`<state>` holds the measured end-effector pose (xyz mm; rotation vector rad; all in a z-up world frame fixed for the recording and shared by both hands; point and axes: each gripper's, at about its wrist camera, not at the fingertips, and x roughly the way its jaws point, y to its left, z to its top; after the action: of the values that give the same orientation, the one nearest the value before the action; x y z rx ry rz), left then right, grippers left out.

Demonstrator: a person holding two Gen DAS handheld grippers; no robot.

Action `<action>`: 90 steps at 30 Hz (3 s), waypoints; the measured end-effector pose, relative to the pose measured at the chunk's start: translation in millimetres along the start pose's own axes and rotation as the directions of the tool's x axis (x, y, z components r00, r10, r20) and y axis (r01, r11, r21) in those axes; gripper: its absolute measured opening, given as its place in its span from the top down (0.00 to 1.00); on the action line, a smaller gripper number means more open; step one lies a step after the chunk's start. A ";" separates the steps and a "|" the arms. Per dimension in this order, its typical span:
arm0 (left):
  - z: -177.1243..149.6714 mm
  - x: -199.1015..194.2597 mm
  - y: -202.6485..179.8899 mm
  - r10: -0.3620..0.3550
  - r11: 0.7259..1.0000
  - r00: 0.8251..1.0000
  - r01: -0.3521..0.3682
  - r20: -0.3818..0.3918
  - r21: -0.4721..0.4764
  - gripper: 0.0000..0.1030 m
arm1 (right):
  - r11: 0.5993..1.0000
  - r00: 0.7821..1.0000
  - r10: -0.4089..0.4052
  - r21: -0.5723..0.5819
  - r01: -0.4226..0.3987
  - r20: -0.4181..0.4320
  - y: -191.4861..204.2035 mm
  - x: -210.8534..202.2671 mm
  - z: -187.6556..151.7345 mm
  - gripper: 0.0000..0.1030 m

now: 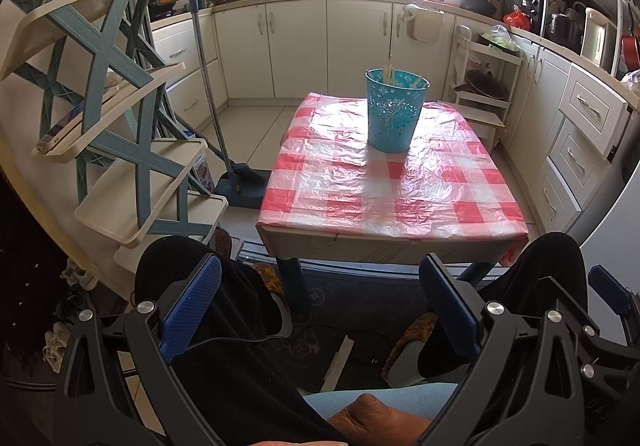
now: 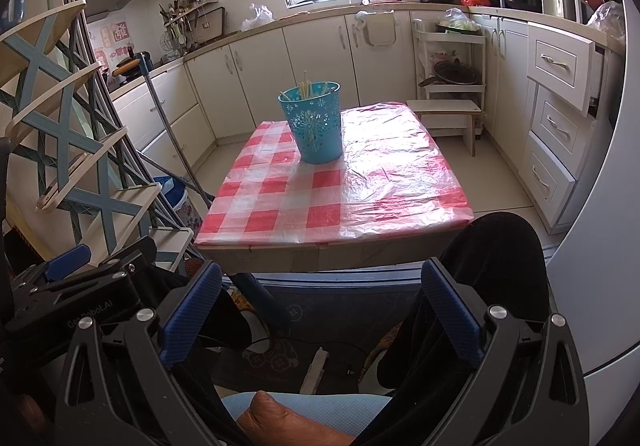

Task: Organize utensils

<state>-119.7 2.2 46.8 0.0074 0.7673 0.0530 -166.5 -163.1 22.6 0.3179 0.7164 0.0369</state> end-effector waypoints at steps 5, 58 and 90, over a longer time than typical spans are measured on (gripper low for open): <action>0.1 -0.1 0.0 0.000 1.000 1.000 0.000 0.001 0.000 0.07 | 1.000 1.000 0.000 0.000 0.000 0.000 -0.2 0.0 -0.4 0.07; -1.1 0.9 -2.6 -0.001 1.000 1.000 0.001 -0.001 0.005 0.08 | 1.000 1.000 -0.002 -0.003 0.002 -0.009 1.9 2.9 -4.1 0.07; 4.8 7.0 10.2 0.027 0.999 0.999 -0.027 0.022 -0.025 0.07 | 1.000 1.000 -0.003 0.002 0.003 -0.028 -2.8 6.4 -18.3 0.07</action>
<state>-111.8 12.8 45.7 -0.0055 0.7437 0.0878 -173.8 -159.8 4.6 0.3193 0.7450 0.0380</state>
